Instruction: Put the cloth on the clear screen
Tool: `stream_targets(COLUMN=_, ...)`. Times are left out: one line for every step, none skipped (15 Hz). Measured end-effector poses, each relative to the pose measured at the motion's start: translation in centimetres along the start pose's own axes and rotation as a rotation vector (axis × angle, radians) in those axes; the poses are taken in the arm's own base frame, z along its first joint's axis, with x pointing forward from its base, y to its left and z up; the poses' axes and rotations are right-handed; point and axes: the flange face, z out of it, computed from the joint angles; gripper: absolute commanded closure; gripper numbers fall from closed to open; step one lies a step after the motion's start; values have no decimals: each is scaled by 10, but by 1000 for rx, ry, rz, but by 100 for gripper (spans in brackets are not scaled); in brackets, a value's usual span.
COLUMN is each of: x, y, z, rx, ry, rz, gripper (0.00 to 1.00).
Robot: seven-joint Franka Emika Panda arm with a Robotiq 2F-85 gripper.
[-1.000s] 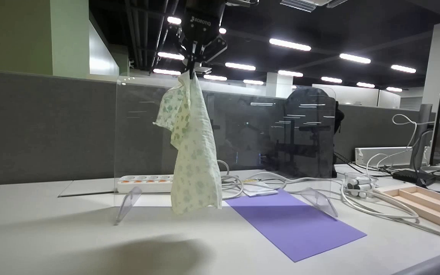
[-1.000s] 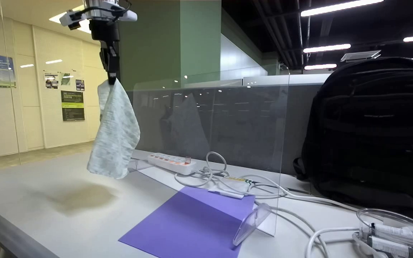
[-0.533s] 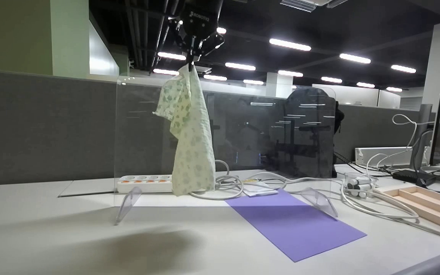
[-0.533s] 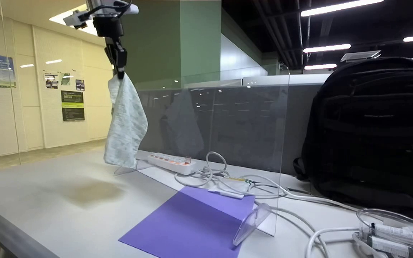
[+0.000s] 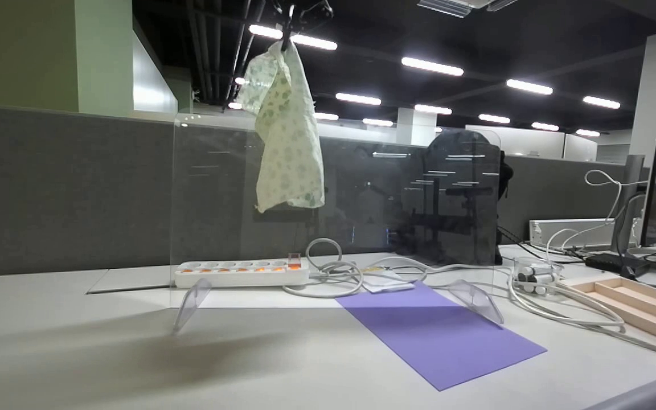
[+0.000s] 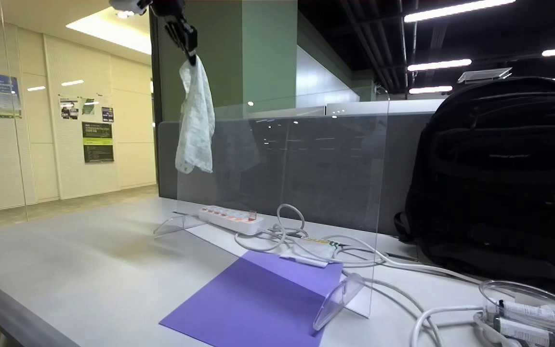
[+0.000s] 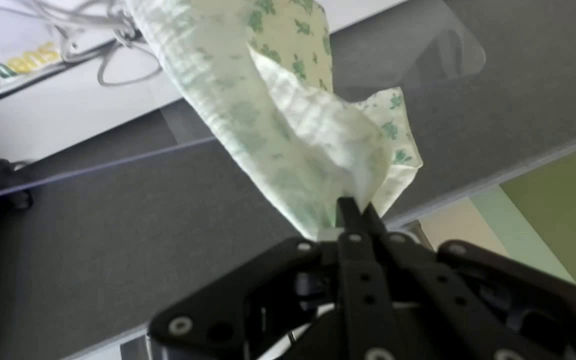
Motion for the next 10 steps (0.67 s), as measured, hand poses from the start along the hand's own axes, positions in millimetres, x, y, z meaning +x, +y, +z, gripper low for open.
stream_targets(x=10, y=-2, z=-7, rx=13, ry=43, rz=9, gripper=100)
stream_targets(x=21, y=-3, z=-13, rx=24, ry=87, rz=20, gripper=100)
stream_targets(x=30, y=-3, z=-19, rx=30, ry=125, rz=32, gripper=100)
stream_targets(x=40, y=-2, z=-24, rx=33, ry=162, rz=47, gripper=100)
stream_targets(x=48, y=0, z=-27, rx=32, ry=195, rz=61, gripper=100)
stream_targets(x=57, y=4, z=-29, rx=26, ry=225, rz=75, gripper=100)
stream_targets(x=64, y=9, z=-28, rx=15, ry=249, rz=90, gripper=100)
stream_targets(x=70, y=14, z=-26, rx=0, ry=267, rz=105, gripper=100)
stream_targets(x=76, y=20, z=-23, rx=-16, ry=282, rz=123, gripper=100)
stream_targets(x=81, y=26, z=-19, rx=-31, ry=293, rz=141, gripper=100)
